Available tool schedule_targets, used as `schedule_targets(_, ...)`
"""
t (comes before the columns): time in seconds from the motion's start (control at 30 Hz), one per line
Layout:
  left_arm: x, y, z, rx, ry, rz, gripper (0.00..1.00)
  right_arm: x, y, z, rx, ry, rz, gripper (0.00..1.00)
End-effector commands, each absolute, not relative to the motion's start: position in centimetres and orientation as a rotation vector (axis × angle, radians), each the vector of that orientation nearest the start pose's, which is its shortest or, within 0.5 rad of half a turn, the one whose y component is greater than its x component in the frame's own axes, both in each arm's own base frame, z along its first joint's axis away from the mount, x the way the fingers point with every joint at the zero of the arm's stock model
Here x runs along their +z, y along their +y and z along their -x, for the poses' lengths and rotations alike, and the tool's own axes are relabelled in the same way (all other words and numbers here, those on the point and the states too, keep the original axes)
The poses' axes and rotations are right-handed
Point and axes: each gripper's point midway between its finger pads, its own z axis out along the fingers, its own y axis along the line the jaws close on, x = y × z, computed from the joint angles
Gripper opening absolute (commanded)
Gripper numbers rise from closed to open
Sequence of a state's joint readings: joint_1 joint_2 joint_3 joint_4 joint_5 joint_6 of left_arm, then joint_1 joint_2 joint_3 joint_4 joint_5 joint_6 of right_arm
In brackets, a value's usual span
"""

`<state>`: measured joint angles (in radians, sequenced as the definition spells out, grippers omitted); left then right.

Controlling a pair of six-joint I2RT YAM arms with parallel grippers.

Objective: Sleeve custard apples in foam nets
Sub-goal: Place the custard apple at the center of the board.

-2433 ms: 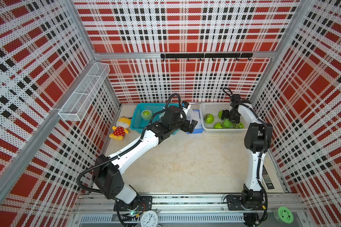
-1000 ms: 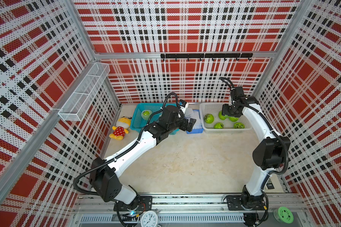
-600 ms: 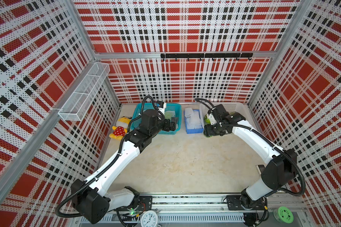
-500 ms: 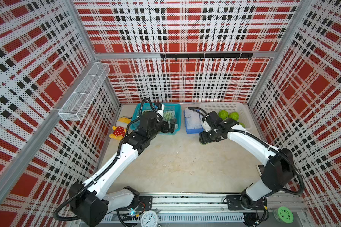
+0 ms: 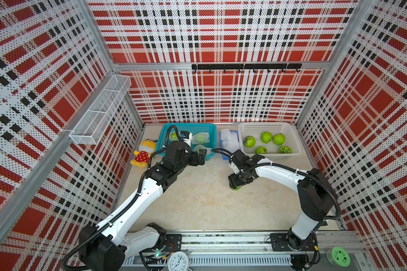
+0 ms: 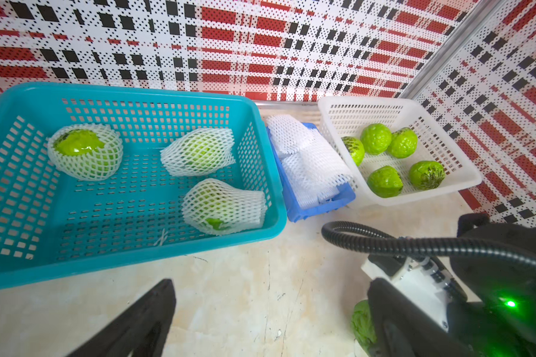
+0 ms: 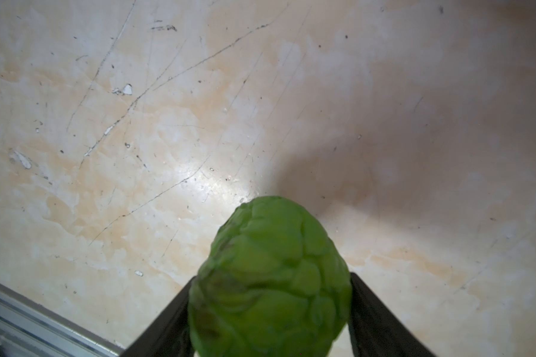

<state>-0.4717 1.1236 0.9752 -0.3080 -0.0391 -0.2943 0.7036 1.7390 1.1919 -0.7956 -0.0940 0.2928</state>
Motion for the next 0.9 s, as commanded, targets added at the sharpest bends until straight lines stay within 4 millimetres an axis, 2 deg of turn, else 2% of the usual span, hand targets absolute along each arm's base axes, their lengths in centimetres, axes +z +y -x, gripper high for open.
schedule_targets(0.0, 26.7, -15.4, -33.9, -0.428, 2.046, -0.097, 0.99, 5.2, 25.2, -26.8, 0.318, 2.903, 0.598, 0.74)
schedule_targets(0.17, 26.8, -15.2, -34.1, -0.429, 2.042, -0.090, 0.99, 5.8, 25.3, -27.1, 0.322, 2.894, 0.597, 0.84)
schedule_targets(0.4, 26.9, -15.0, -34.3, -0.424, 2.037, -0.084, 0.99, 9.1, 25.9, -28.1, 0.349, 2.820, 0.602, 0.93)
schedule_targets(0.53, 27.1, -15.2, -34.3, -0.437, 2.030, -0.090, 0.99, 12.6, 26.1, -29.6, 0.385, 2.747, 0.574, 0.95)
schedule_targets(0.67, 27.3, -15.4, -34.2, -0.450, 2.027, -0.097, 1.00, 17.3, 25.6, -31.8, 0.414, 2.642, 0.499, 0.95)
schedule_targets(0.87, 27.5, -16.1, -34.4, -0.482, 2.026, -0.118, 0.99, 24.0, 22.3, -37.4, 0.399, 2.506, 0.259, 0.92)
